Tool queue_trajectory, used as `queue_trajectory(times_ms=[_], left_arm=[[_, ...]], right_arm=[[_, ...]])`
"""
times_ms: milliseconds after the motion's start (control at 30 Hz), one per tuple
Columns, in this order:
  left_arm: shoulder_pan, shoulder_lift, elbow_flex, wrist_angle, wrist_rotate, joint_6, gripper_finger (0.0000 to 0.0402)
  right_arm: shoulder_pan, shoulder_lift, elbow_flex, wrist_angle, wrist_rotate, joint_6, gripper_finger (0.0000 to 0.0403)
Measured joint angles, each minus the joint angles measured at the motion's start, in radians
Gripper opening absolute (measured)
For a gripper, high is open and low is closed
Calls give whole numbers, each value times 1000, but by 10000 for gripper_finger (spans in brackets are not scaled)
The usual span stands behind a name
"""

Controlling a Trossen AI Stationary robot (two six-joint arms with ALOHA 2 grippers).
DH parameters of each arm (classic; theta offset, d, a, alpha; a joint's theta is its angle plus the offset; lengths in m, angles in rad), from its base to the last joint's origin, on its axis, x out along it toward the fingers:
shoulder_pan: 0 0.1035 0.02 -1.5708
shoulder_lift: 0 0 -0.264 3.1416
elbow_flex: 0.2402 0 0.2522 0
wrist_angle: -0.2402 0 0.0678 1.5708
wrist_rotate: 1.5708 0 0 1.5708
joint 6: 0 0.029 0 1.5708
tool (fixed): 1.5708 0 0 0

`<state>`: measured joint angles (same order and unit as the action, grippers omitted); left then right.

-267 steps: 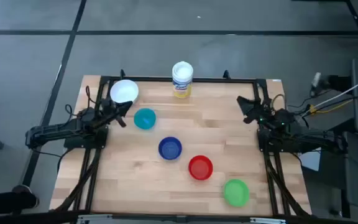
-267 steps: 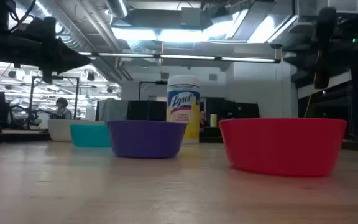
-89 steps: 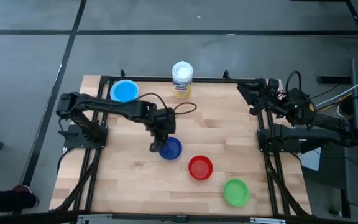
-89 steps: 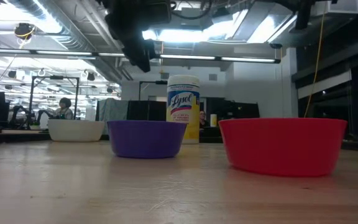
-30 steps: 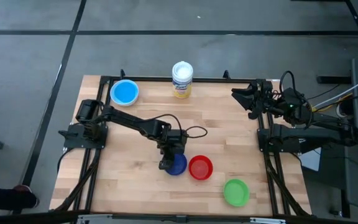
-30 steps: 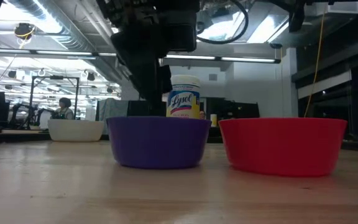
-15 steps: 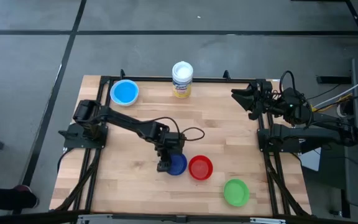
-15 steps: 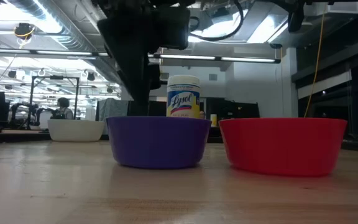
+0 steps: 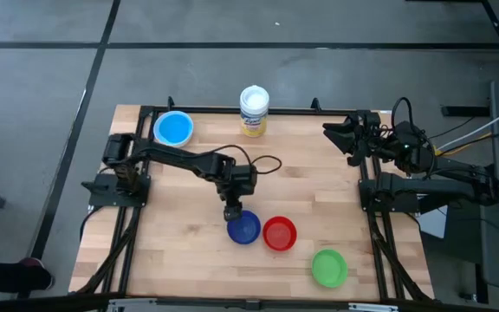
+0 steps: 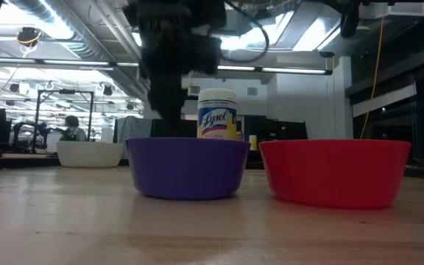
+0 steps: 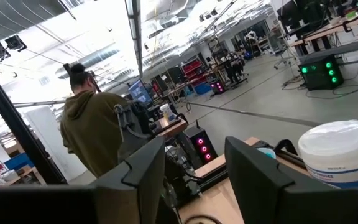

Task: Nest bowls inside each other
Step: Stack the dark blue bowl on top of the light blue bowl

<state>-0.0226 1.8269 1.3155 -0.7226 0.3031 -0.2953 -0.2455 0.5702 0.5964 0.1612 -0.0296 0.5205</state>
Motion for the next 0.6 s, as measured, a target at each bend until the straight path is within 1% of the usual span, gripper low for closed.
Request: queue_trajectory(times_ms=[100,233,367,600], left_arm=[[13,33,0,8,23,11,176],[25,41,0,47,55,11,176],[30,42,0,59,56,19,176],[30,90,0,87,82,20,176]], right_arm=[[0,0,0,3,-5,0,164],[0,0,0,3,-5,2,158],[0,0,0,3,-5,3,155],[-3,0,0,2,-5,0,166]])
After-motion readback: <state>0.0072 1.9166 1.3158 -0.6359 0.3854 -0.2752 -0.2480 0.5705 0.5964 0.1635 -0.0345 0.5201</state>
